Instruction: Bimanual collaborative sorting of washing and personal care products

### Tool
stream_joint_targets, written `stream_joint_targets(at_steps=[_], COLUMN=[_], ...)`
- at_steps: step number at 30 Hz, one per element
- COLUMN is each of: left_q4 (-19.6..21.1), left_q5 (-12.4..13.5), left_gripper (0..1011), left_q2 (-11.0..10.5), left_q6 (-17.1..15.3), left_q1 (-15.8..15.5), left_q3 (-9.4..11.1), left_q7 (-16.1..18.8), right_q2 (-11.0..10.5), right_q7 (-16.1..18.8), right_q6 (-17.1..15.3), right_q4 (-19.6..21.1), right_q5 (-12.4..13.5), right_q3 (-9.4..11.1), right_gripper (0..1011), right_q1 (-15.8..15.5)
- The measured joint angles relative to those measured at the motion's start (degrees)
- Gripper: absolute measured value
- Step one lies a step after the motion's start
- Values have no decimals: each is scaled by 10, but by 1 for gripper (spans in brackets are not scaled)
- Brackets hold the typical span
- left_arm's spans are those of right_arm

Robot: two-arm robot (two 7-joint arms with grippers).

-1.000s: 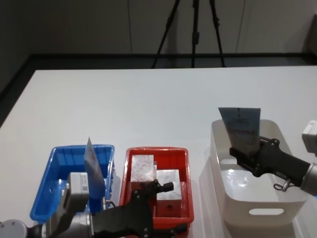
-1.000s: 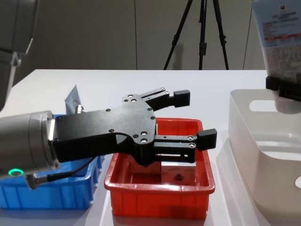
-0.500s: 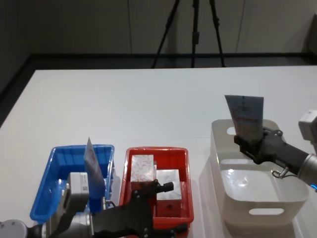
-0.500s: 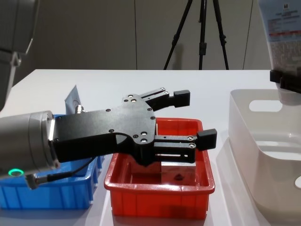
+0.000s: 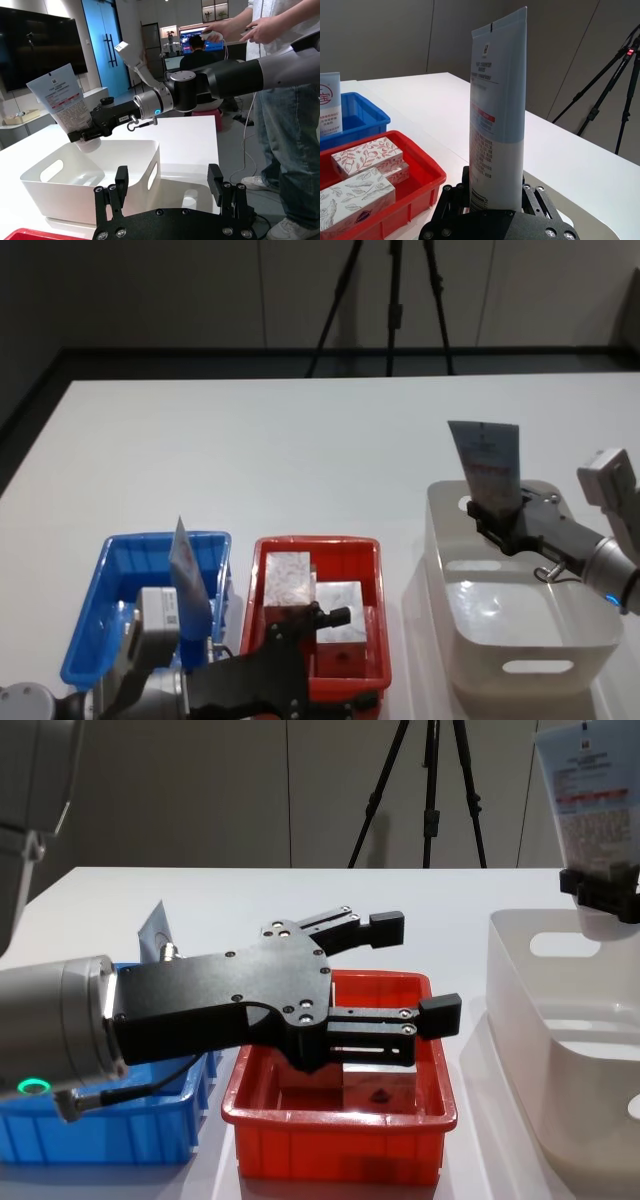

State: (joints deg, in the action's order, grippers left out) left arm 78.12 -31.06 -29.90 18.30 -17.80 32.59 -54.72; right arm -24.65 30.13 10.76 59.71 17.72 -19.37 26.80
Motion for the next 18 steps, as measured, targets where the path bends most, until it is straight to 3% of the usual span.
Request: stream_joint_targets(at_steps=[18], left_q4=[0], left_q5=[0], left_gripper=[1001], left_q2=[0], left_q6=[0], left_q1=[0], left_q3=[0], left_q7=[0], right_q2=[43], right_q7=[-30], right_q6=[-14], right_q4=[-80], right_q5=[-36], right_q3=[9], right_gripper=[474], right_q1=[37])
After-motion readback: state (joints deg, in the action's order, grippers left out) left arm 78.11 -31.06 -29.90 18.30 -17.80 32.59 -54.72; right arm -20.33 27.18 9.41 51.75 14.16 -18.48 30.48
